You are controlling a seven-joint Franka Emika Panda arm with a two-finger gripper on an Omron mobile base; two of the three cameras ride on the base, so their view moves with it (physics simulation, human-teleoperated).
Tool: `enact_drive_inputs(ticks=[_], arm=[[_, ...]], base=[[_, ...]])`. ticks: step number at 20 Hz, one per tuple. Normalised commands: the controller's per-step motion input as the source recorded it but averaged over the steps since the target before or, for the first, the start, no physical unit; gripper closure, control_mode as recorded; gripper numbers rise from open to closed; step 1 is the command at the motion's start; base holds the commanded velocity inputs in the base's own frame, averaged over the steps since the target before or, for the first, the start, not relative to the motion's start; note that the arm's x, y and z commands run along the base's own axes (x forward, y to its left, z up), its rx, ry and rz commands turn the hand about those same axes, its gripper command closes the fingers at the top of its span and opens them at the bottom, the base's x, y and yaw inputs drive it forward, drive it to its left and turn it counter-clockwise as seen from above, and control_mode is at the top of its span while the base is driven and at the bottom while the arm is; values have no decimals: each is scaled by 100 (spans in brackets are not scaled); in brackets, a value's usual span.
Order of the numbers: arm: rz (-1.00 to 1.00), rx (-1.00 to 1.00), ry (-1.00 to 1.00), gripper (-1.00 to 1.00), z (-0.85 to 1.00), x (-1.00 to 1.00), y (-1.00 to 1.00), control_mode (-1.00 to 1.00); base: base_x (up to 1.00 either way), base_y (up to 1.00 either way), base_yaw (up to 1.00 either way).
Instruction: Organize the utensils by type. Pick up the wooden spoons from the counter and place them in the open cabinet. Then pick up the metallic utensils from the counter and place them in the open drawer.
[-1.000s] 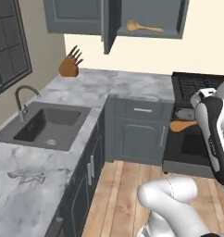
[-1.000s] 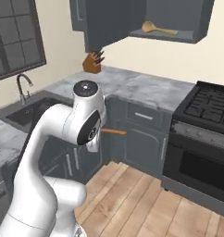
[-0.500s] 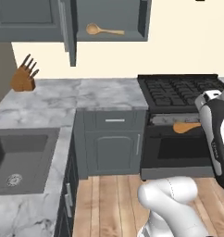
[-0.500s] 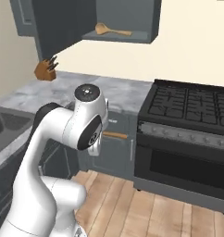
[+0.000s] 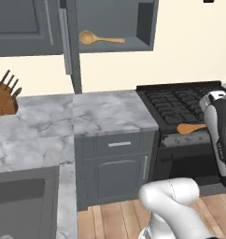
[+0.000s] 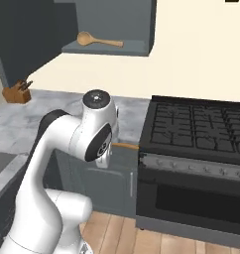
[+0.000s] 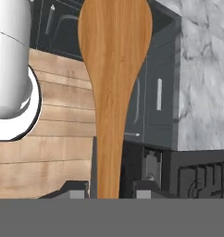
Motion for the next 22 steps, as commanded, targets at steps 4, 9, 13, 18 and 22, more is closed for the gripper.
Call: enact_drive_inputs(ticks=[4,9,13,18,22], arm=[[0,0,0,100,0,0,0,100],[0,0,0,100,0,0,0,100],[0,0,0,100,0,0,0,100],[0,0,0,100,0,0,0,100],[0,0,0,100,0,0,0,100]], base=[[80,61,-9],[87,38,0],[76,0,0],[67,0,0],[8,7,0]])
